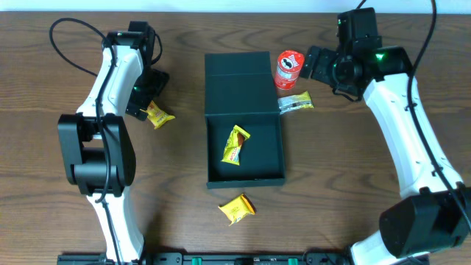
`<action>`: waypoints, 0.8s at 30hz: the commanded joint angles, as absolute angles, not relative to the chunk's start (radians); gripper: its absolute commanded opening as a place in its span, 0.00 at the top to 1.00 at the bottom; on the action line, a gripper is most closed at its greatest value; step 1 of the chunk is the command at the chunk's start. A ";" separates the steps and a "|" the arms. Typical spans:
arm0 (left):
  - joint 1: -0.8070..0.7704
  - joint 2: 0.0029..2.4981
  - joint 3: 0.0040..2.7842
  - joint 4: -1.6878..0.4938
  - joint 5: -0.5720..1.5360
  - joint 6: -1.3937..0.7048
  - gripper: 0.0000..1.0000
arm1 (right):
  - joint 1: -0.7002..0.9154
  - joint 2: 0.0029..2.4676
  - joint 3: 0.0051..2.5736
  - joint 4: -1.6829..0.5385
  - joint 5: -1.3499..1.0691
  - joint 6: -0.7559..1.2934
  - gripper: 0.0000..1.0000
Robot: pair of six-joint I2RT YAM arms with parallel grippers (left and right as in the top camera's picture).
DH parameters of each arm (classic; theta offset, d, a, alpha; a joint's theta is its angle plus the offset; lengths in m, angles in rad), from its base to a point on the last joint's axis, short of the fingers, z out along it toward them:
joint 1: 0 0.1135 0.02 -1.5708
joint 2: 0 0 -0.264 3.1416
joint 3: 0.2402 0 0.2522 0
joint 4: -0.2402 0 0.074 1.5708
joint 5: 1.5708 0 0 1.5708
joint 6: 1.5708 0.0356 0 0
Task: Pack container
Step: 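Carry the yellow candy packet with the left gripper and drop it into the box, then grasp the second yellow candy packet with the left gripper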
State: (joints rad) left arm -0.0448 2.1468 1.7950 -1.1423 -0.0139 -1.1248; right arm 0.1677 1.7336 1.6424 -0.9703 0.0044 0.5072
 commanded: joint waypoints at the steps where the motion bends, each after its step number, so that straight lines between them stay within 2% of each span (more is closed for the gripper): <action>1: -0.032 2.184 1.806 -1.115 -0.022 -0.972 0.03 | 0.175 1.741 1.639 -0.984 0.019 0.493 0.01; 6: -0.031 2.211 1.805 -1.105 -0.025 -0.875 0.02 | 0.186 1.741 1.639 -1.006 0.019 0.493 0.01; 19: -0.022 2.254 1.771 -1.073 -0.022 -0.841 0.00 | 0.191 1.741 1.639 -1.042 0.018 0.510 0.01; 22: -0.015 2.256 1.741 -1.040 -0.006 -0.830 0.09 | 0.191 1.741 1.639 -1.042 0.018 0.512 0.01; 24: -0.007 2.256 1.733 -1.039 -0.009 -0.823 0.10 | 0.191 1.741 1.639 -1.042 0.018 0.512 0.01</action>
